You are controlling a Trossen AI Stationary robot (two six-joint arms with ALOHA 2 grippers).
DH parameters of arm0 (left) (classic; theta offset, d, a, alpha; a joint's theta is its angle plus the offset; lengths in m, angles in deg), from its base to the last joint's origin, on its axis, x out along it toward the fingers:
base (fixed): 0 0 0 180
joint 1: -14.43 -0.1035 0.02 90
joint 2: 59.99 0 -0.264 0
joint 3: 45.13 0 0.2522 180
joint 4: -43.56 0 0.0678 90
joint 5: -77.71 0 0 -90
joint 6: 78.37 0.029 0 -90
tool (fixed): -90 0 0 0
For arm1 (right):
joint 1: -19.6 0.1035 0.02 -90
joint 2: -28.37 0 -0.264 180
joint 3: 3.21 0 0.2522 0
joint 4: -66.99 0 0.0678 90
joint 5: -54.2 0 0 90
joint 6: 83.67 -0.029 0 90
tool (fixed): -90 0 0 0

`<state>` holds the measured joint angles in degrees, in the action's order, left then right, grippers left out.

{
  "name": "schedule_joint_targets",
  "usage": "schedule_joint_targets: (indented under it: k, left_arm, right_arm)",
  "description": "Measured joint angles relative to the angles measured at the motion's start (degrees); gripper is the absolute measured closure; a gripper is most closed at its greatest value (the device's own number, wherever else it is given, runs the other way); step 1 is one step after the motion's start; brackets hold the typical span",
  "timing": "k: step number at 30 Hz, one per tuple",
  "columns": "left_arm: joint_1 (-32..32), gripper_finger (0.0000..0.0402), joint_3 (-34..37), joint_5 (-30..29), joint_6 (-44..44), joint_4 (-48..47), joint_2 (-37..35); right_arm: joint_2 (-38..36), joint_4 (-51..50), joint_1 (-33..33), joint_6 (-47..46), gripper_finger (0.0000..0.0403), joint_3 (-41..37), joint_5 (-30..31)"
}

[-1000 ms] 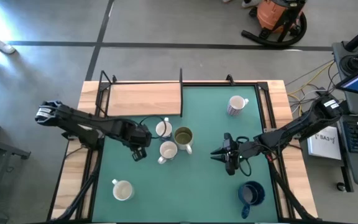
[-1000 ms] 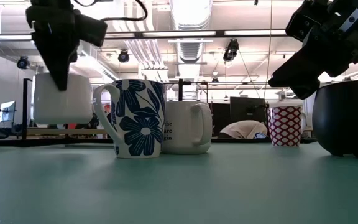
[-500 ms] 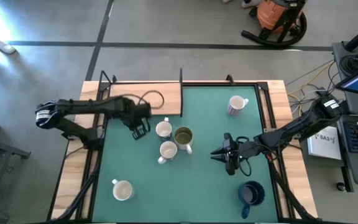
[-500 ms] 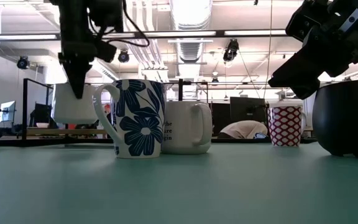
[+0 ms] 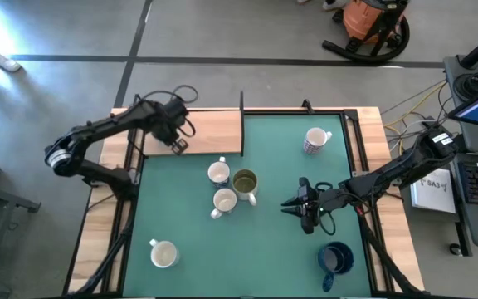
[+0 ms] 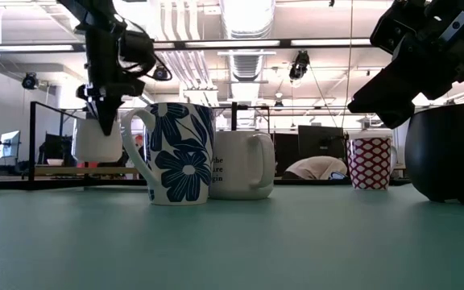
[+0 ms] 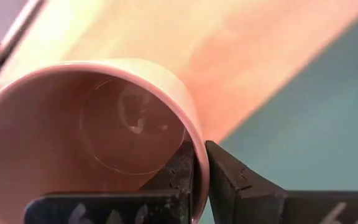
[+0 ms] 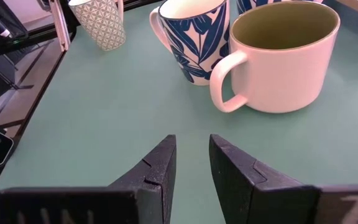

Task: Place coffee mugs
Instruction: Put the pink mug on the shelf

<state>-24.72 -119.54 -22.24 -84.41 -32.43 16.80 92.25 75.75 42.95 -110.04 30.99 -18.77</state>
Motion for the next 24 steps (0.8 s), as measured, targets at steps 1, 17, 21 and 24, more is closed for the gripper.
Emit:
schedule_joint_targets:
  k: [1,17,21,24]
  left_arm:
    - [-1.4,0.0394,0.0,0.0,0.0,0.7,0.1]
    - [-13.3,0.0391,-2.4,-0.6,3.2,6.9,7.2]
    - [-13.9,0.0377,-4.3,-0.6,3.5,7.0,8.5]
    - [-14.6,0.0366,-4.9,0.0,3.5,7.6,8.5]
  right_arm:
    - [0.0,0.0,0.0,0.0,0.0316,0.0,0.0]
    - [0.0,0.0,0.0,0.0,0.0316,0.0,0.0]
    - [0.0,0.0,0.0,0.0,0.0316,0.0,0.0]
    - [0.0,0.0,0.0,0.0,0.0316,0.0,0.0]
